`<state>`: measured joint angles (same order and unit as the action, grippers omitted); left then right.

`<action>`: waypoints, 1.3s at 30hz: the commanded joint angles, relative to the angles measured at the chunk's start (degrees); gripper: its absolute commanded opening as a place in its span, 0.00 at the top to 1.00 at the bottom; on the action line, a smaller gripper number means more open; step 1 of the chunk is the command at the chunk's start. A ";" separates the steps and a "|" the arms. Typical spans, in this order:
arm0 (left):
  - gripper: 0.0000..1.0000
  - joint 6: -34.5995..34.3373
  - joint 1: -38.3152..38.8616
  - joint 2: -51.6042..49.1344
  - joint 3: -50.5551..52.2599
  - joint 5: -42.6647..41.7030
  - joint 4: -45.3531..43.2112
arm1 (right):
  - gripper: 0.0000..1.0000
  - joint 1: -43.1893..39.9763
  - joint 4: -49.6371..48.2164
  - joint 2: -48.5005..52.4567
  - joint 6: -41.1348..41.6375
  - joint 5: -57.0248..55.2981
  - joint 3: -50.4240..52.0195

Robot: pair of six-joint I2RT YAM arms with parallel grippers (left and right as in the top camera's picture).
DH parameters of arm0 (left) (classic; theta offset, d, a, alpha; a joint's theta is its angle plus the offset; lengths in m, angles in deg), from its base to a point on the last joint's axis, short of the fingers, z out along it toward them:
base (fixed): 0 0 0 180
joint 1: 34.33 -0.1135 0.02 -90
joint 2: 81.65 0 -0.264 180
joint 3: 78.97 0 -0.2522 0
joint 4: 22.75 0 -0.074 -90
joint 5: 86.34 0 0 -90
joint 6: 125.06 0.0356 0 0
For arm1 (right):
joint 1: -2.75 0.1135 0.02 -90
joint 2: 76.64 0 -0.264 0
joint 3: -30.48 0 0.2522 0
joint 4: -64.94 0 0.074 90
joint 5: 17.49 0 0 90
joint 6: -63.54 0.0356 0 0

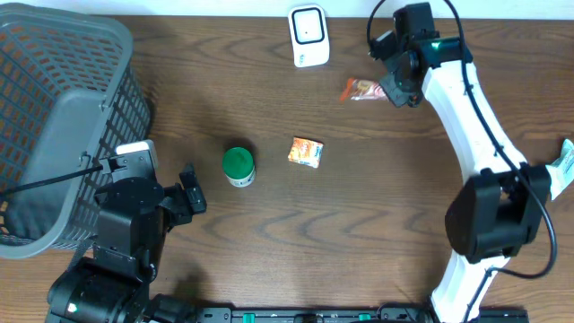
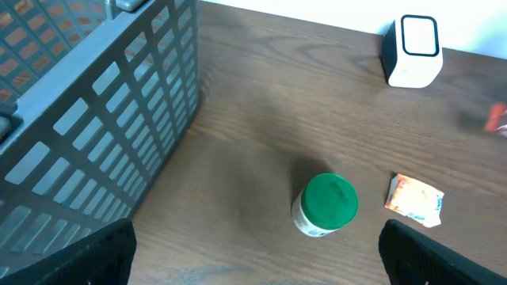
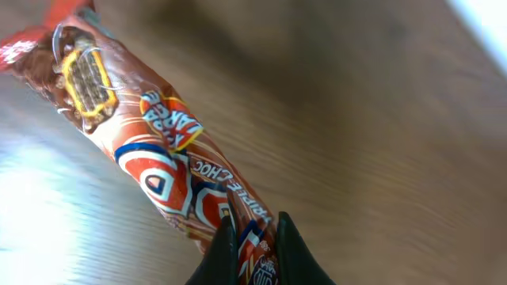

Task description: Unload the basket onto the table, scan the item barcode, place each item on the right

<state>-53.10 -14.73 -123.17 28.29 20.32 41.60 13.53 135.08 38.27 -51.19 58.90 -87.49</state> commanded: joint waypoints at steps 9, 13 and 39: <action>0.02 -0.24 -0.28 0.04 -0.87 0.55 -0.02 | 0.99 10.47 1.38 0.00 6.54 -42.84 0.28; 0.02 -0.24 -0.28 0.04 -0.87 0.55 -0.02 | 0.99 13.51 4.94 0.00 9.84 -44.89 0.31; 0.02 -0.24 -0.28 0.04 -0.87 0.55 -0.04 | 0.99 27.45 16.39 0.17 14.86 -42.77 21.14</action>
<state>-53.10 -14.73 -123.17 28.29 20.32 41.62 39.26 151.83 38.10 -37.27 17.92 -66.92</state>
